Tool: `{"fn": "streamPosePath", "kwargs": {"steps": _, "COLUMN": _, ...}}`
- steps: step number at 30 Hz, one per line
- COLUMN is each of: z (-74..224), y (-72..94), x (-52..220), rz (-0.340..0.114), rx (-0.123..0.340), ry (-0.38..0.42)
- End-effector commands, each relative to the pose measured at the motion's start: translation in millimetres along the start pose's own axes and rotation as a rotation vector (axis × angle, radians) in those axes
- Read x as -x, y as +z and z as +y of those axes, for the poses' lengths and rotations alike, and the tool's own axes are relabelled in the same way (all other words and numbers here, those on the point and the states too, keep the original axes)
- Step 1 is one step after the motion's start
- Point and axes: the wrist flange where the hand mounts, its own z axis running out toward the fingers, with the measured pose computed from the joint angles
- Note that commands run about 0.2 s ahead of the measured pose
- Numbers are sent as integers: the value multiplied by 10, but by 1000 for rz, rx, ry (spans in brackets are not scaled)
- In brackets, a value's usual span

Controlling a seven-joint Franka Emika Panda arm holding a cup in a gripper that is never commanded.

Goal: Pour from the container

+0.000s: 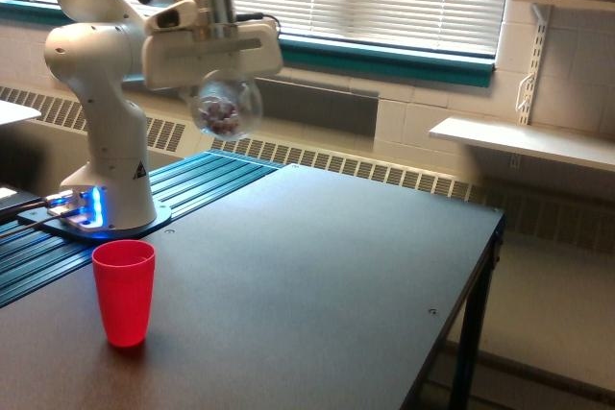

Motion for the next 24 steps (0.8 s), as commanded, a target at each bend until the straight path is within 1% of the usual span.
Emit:
{"fn": "streamPosePath", "kwargs": {"steps": 1, "z": 191, "y": 40, "x": -215, "rz": -15, "rx": 59, "ry": -40}}
{"fn": "streamPosePath", "kwargs": {"steps": 3, "z": 231, "y": 60, "x": -265, "rz": -10, "rx": 80, "ry": -56}}
{"fn": "streamPosePath", "kwargs": {"steps": 5, "z": 270, "y": 74, "x": -332, "rz": -27, "rx": 83, "ry": -39}}
{"fn": "streamPosePath", "kwargs": {"steps": 10, "z": 344, "y": 142, "x": -414, "rz": -36, "rx": 128, "ry": -64}}
{"fn": "streamPosePath", "kwargs": {"steps": 13, "z": 354, "y": 162, "x": -451, "rz": -49, "rx": 136, "ry": -56}}
{"fn": "streamPosePath", "kwargs": {"steps": 18, "z": 347, "y": 179, "x": -498, "rz": -52, "rx": 153, "ry": -52}}
{"fn": "streamPosePath", "kwargs": {"steps": 24, "z": 332, "y": 185, "x": -600, "rz": -59, "rx": 173, "ry": -25}}
